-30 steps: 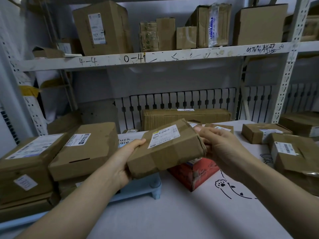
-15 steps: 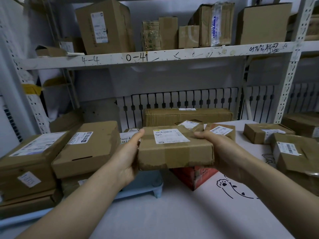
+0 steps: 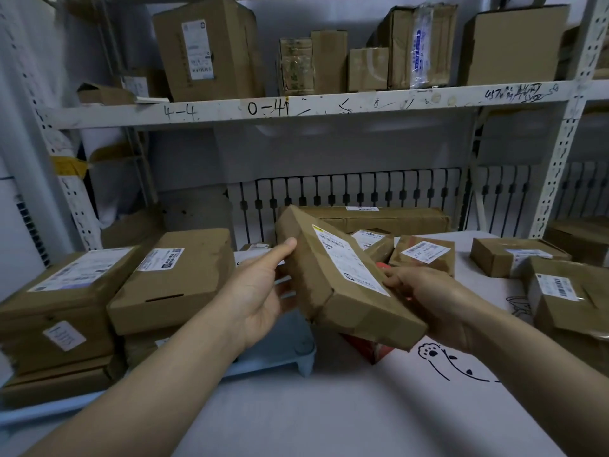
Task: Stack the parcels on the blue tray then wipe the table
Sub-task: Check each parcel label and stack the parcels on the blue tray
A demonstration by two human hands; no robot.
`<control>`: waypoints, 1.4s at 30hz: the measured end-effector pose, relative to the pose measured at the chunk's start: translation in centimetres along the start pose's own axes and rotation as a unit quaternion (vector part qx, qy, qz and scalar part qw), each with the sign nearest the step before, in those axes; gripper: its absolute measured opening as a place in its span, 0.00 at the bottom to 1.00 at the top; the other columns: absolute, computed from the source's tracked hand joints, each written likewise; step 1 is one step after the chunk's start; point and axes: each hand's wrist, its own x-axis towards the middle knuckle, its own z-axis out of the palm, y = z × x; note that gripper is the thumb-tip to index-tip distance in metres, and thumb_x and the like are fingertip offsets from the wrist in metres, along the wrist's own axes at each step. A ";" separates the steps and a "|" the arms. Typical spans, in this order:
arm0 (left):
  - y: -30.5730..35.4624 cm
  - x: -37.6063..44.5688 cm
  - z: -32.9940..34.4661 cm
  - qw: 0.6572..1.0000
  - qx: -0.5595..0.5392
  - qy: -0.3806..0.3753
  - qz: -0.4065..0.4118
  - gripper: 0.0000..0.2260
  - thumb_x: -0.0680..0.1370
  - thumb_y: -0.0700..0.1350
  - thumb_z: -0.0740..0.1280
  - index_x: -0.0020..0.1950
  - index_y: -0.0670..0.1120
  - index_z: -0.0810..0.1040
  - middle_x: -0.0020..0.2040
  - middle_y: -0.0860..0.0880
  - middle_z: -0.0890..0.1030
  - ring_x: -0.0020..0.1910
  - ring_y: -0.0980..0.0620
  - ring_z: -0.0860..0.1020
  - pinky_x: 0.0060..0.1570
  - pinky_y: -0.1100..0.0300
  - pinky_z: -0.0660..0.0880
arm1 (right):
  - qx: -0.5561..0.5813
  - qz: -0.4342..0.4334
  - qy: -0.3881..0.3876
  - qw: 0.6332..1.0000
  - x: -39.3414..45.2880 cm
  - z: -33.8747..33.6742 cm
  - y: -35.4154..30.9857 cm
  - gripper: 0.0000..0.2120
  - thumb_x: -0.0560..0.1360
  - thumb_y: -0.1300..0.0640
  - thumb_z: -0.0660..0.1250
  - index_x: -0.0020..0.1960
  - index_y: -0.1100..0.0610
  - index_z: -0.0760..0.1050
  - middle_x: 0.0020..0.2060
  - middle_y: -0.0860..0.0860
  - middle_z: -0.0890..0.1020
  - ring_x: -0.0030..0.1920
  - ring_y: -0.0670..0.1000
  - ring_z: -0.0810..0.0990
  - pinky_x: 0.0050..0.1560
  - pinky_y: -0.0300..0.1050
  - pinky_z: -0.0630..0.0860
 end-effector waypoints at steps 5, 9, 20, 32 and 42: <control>0.1 -0.4 0.0 0.999 -0.003 -0.034 0.017 0.18 0.77 0.46 0.69 0.64 0.38 0.78 0.50 0.41 0.80 0.37 0.48 0.80 0.35 0.55 0.81 | -0.003 -0.001 0.013 1.000 0.3 0.1 0.2 0.14 0.74 0.64 0.62 0.49 0.55 0.85 0.62 0.61 0.80 0.65 0.63 0.76 0.70 0.61 0.71; 0.0 -0.7 -0.2 0.998 0.006 -0.056 0.029 0.13 0.76 0.46 0.70 0.58 0.43 0.80 0.47 0.42 0.82 0.36 0.49 0.82 0.33 0.55 0.81 | -0.033 0.007 0.025 0.999 0.3 0.0 0.2 0.16 0.74 0.64 0.61 0.60 0.61 0.78 0.59 0.59 0.80 0.60 0.59 0.77 0.68 0.60 0.69; 0.1 -1.7 0.1 0.991 0.058 -0.100 0.064 0.15 0.79 0.51 0.66 0.56 0.42 0.83 0.48 0.43 0.85 0.41 0.48 0.84 0.37 0.51 0.81 | -0.042 0.007 0.064 0.997 -0.1 0.2 0.2 0.20 0.70 0.63 0.60 0.61 0.64 0.76 0.60 0.64 0.79 0.63 0.64 0.76 0.65 0.59 0.72; -0.5 -1.2 -0.6 0.989 0.123 -0.007 0.077 0.17 0.72 0.41 0.76 0.59 0.42 0.80 0.51 0.44 0.86 0.43 0.51 0.84 0.37 0.55 0.82 | -0.024 -0.059 0.039 0.997 -0.9 0.0 -0.4 0.09 0.74 0.67 0.61 0.46 0.58 0.78 0.50 0.60 0.83 0.53 0.62 0.80 0.52 0.57 0.73; 0.8 -1.6 -0.3 0.971 0.121 0.024 0.206 0.14 0.72 0.37 0.75 0.55 0.45 0.78 0.47 0.47 0.87 0.41 0.52 0.86 0.34 0.59 0.80 | -0.031 -0.153 0.105 0.982 -1.1 0.3 -0.7 0.08 0.76 0.63 0.66 0.53 0.57 0.81 0.48 0.53 0.83 0.49 0.53 0.78 0.55 0.51 0.76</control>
